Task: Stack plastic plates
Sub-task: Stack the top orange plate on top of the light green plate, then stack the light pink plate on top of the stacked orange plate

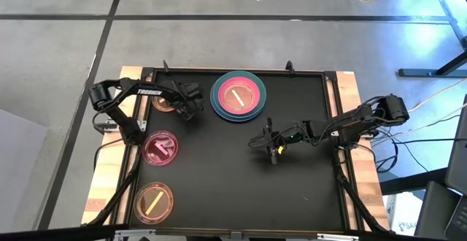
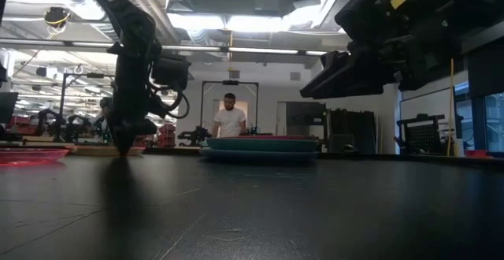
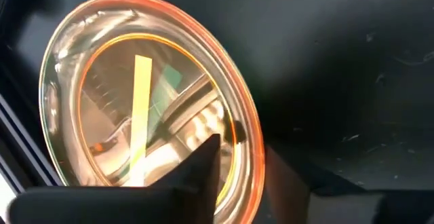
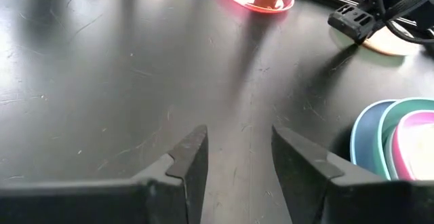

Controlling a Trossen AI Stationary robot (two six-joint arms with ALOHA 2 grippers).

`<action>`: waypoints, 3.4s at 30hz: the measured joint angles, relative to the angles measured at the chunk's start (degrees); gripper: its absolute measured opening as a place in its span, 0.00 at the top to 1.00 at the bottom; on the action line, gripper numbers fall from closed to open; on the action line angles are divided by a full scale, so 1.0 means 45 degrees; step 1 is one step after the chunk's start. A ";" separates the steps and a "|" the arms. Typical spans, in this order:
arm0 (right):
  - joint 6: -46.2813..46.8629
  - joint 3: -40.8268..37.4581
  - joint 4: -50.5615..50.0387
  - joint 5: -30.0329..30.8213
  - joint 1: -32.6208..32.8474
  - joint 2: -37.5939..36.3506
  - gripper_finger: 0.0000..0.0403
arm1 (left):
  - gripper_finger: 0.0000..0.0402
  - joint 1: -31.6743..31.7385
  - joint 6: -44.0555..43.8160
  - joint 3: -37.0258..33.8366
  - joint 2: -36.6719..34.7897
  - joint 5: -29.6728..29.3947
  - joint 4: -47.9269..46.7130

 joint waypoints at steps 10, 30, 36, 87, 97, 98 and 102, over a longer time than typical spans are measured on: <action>0.0000 0.0001 -0.0215 0.0481 0.0000 0.0005 0.62 | 0.99 -0.0433 0.0298 0.0142 0.0000 -0.0339 -0.0163; -0.0034 0.0001 -0.0301 0.0413 0.0000 0.0010 0.62 | 0.99 -0.4711 0.6550 0.4133 -0.0005 -0.1437 0.1959; -0.0039 0.0001 -0.0306 0.0413 0.0000 0.0010 0.62 | 0.99 -0.5079 0.9301 0.4133 -0.0005 0.0628 0.4451; -0.0257 0.0001 -0.0593 0.0991 0.0000 0.0010 0.62 | 0.71 -0.6355 0.5974 0.4143 -0.0760 0.0868 0.3448; -0.0238 0.0001 -0.0538 0.0996 0.0000 0.0010 0.62 | 0.71 -0.8687 -0.0128 0.4130 -0.1396 0.1923 -0.0636; -0.0236 0.0001 -0.0544 0.0996 0.0000 0.0010 0.62 | 0.71 -0.8949 -0.0767 0.4131 -0.1363 0.2095 -0.0911; -0.0223 0.0001 -0.0539 0.1001 0.0000 0.0010 0.62 | 0.71 -1.0083 -0.3326 0.4129 -0.1277 0.2325 -0.2271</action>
